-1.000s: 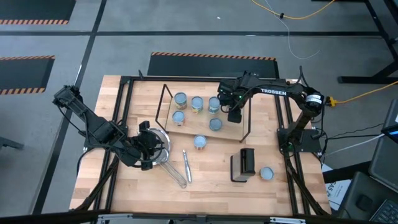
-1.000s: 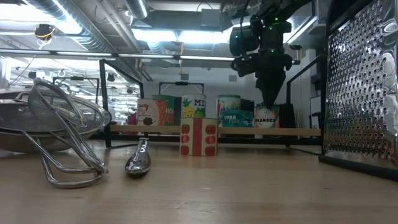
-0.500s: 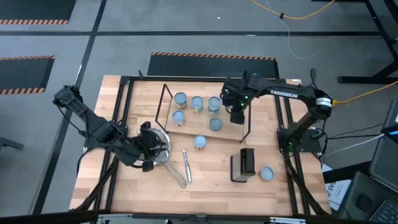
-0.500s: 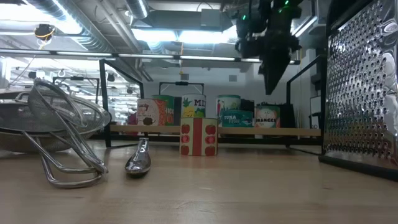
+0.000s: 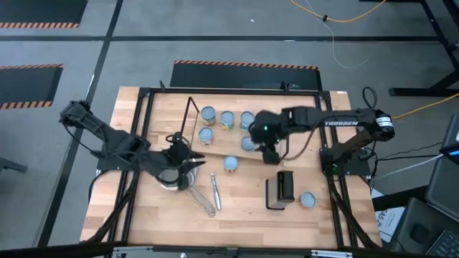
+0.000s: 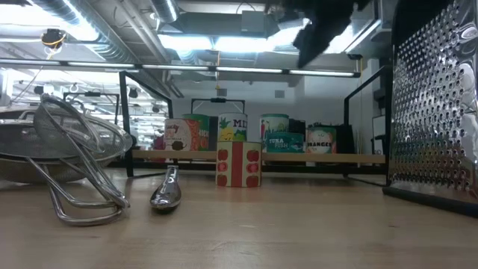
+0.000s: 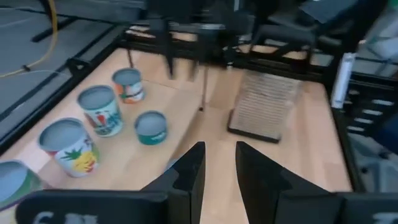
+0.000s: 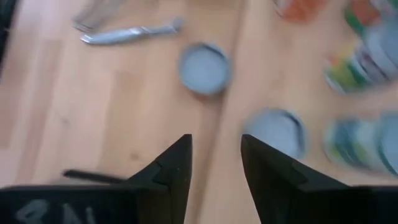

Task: Pick and place cans onto a shelf
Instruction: Put the brown can on the shelf aligned with the other red can

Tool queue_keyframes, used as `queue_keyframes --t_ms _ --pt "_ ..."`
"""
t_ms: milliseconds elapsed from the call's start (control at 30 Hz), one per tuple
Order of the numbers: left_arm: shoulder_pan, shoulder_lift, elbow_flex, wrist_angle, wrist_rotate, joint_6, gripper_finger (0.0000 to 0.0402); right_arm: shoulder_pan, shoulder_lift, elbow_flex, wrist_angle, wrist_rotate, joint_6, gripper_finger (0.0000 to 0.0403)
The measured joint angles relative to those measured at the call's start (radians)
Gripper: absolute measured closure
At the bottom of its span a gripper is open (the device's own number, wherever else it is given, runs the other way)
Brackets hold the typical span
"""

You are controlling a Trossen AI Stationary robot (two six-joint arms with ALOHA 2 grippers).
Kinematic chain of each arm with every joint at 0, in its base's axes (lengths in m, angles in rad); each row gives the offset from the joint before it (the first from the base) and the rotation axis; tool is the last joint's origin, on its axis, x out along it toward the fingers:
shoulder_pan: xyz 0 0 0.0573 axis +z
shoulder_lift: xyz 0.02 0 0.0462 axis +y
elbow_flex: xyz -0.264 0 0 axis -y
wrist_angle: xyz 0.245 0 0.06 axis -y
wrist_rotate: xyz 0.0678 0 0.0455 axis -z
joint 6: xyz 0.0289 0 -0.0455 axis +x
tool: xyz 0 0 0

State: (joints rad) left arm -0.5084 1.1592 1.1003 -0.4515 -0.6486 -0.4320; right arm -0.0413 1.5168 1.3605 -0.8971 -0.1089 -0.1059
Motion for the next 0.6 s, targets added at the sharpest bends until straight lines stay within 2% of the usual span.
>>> queue_keyframes --t_ms 367,600 --pt "0.12 0.191 0.0 0.0 0.014 -0.003 0.0319 0.167 0.095 0.0 0.196 0.002 -0.002 0.026" --pt "0.159 0.341 -0.001 0.0 0.107 0.004 0.0319 0.212 0.147 0.0 0.184 0.003 -0.004 0.026"
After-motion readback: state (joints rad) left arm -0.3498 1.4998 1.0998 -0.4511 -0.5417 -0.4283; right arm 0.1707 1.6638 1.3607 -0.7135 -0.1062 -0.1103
